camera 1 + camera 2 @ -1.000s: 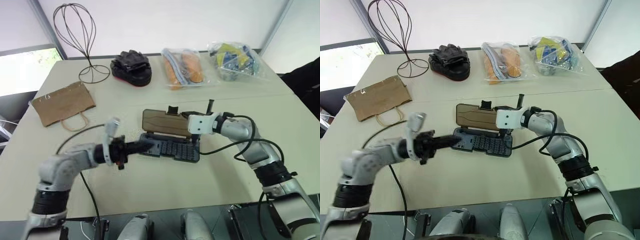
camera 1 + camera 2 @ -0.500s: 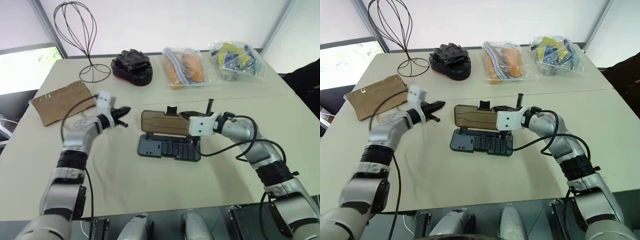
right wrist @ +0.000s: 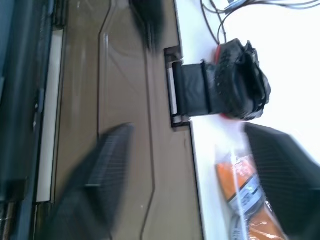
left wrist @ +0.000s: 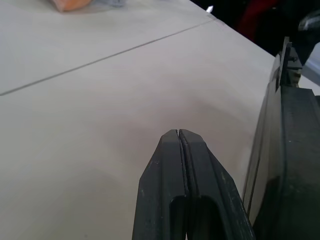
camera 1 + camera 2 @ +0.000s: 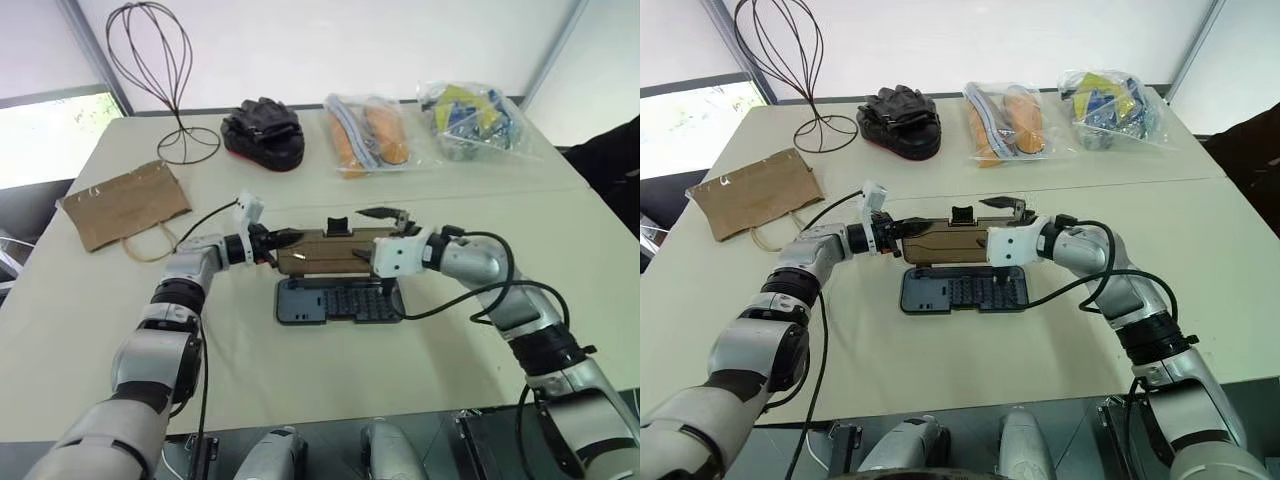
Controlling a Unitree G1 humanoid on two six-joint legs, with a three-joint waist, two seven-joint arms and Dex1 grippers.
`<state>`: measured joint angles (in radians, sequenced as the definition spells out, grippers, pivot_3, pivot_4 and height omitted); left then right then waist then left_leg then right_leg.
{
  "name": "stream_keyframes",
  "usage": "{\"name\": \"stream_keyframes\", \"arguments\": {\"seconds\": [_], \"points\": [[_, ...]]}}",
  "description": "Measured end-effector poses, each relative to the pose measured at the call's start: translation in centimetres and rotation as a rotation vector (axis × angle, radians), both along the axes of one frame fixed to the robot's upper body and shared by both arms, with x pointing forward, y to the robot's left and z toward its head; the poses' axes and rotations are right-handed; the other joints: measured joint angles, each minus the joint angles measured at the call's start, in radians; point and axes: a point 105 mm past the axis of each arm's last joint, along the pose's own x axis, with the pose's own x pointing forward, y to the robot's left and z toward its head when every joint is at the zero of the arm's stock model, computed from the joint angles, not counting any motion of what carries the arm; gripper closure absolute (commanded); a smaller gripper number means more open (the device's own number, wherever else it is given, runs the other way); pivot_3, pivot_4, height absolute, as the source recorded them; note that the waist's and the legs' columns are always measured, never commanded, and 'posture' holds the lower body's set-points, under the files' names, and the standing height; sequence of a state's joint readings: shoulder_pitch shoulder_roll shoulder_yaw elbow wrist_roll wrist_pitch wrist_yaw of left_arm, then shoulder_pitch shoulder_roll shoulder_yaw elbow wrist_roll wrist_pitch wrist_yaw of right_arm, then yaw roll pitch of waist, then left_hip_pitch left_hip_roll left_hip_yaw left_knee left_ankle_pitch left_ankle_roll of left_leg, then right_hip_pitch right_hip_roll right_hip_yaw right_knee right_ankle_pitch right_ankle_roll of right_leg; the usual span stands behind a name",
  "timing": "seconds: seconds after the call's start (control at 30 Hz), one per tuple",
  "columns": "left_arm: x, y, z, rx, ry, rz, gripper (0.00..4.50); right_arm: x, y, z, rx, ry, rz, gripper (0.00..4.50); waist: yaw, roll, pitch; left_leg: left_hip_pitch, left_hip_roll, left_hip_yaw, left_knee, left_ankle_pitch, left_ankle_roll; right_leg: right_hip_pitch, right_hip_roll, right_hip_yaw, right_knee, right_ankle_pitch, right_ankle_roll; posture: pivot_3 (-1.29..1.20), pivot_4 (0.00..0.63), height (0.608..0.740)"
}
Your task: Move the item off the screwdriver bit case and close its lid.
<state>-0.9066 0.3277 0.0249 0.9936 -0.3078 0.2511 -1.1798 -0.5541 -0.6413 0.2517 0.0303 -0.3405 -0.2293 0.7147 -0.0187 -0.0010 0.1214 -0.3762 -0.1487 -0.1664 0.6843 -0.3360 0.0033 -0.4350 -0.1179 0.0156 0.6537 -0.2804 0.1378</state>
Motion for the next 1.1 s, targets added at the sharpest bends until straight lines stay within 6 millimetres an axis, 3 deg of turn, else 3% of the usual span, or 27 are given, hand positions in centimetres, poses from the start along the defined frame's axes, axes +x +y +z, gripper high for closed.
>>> {"name": "stream_keyframes", "arguments": {"seconds": [0.13,0.3,0.43,0.5,0.57,0.63,0.67,0.73,0.8,0.83,0.9,1.07,1.1], "points": [[-0.5,0.4,0.1,0.000,0.012,-0.037,4.50,-0.8,-3.1,2.1,0.076,0.105,-0.145,0.02,0.005,0.000,0.000,-0.003,0.000,-0.001,0.001,0.000,0.000,-0.001,0.000,0.000,0.000,0.000,0.000,0.00,0.150,0.740],[-1.9,0.4,1.5,-0.008,0.003,-0.137,4.50,-3.9,-6.9,6.2,0.400,0.376,-0.277,0.02,0.006,0.000,0.001,-0.006,0.001,-0.003,0.002,0.000,0.000,-0.002,-0.002,0.001,0.000,0.000,0.000,0.00,0.150,0.740],[-6.5,-0.5,2.2,0.078,-0.021,-0.387,4.50,-6.2,-6.9,7.6,0.530,0.501,-0.254,0.02,-0.002,0.000,0.001,-0.005,0.002,-0.001,0.000,0.000,0.001,-0.002,-0.002,0.002,0.000,0.000,0.000,0.00,0.150,0.740],[-9.2,-1.6,1.2,0.150,-0.021,-0.530,4.50,-6.6,-6.2,7.7,0.541,0.533,-0.229,0.02,0.003,0.000,0.001,-0.004,0.002,-0.001,0.001,0.000,0.001,-0.001,-0.001,0.003,-0.001,0.000,0.000,0.00,0.150,0.740],[-10.9,-1.4,-0.6,0.244,-0.016,-0.610,4.50,-6.7,-5.8,7.8,0.549,0.546,-0.220,0.02,0.005,0.001,0.001,-0.002,0.002,0.000,0.000,0.000,0.001,0.000,-0.001,0.003,-0.002,0.000,0.000,0.00,0.150,0.740],[-9.7,-1.0,-1.1,0.257,-0.018,-0.535,4.50,-6.8,-5.3,7.2,0.532,0.578,-0.216,0.02,0.015,0.000,0.002,-0.002,0.002,-0.001,0.002,0.000,0.001,0.002,-0.001,0.002,-0.002,0.000,0.000,0.00,0.150,0.740],[-8.2,-1.0,-0.3,0.237,-0.034,-0.467,4.50,-7.1,-4.8,6.8,0.514,0.597,-0.202,0.02,0.026,-0.002,0.003,-0.002,0.002,-0.001,0.004,0.000,0.001,0.002,-0.001,0.002,-0.002,0.000,0.000,0.00,0.150,0.740],[-5.0,-1.0,3.3,0.150,-0.111,-0.325,4.50,-8.0,-3.2,5.1,0.465,0.668,-0.157,0.02,0.037,-0.004,0.004,-0.009,0.002,-0.005,0.010,0.000,0.001,0.000,0.000,0.000,-0.001,0.000,0.000,0.00,0.150,0.740],[-2.4,-0.5,7.7,0.080,-0.225,-0.205,4.50,-9.7,-1.3,2.4,0.409,0.790,-0.096,0.55,0.035,-0.005,0.004,-0.014,0.000,-0.005,0.014,-0.001,0.002,-0.003,-0.001,0.000,0.001,0.000,0.000,0.00,0.150,0.740],[-1.7,-0.5,9.0,0.072,-0.273,-0.174,4.50,-10.4,-0.4,1.1,0.392,0.850,-0.065,0.86,0.031,-0.005,0.004,-0.014,-0.001,-0.004,0.014,-0.001,0.003,-0.003,-0.002,0.000,0.001,0.000,0.000,0.00,0.150,0.740],[-0.7,-1.6,9.4,0.094,-0.323,-0.152,4.50,-11.7,1.1,-1.0,0.352,0.938,-0.013,1.85,0.030,-0.005,0.004,-0.013,-0.003,-0.002,0.015,-0.002,0.004,-0.003,-0.005,0.000,0.002,0.000,0.000,0.00,0.150,0.740],[-0.2,-4.7,1.4,0.356,-0.250,-0.239,4.50,-12.6,2.7,-3.9,0.281,0.990,0.060,4.47,0.029,-0.009,0.006,-0.014,-0.005,-0.001,0.017,-0.002,0.004,-0.003,-0.004,-0.002,0.001,0.000,0.000,0.00,0.150,0.740],[-0.4,-5.0,0.4,0.390,-0.233,-0.262,4.50,-12.5,2.7,-4.3,0.273,0.992,0.055,4.47,0.029,-0.010,0.007,-0.014,-0.005,-0.001,0.017,-0.002,0.004,-0.003,-0.004,-0.002,0.002,0.000,0.000,0.00,0.150,0.740]]}}
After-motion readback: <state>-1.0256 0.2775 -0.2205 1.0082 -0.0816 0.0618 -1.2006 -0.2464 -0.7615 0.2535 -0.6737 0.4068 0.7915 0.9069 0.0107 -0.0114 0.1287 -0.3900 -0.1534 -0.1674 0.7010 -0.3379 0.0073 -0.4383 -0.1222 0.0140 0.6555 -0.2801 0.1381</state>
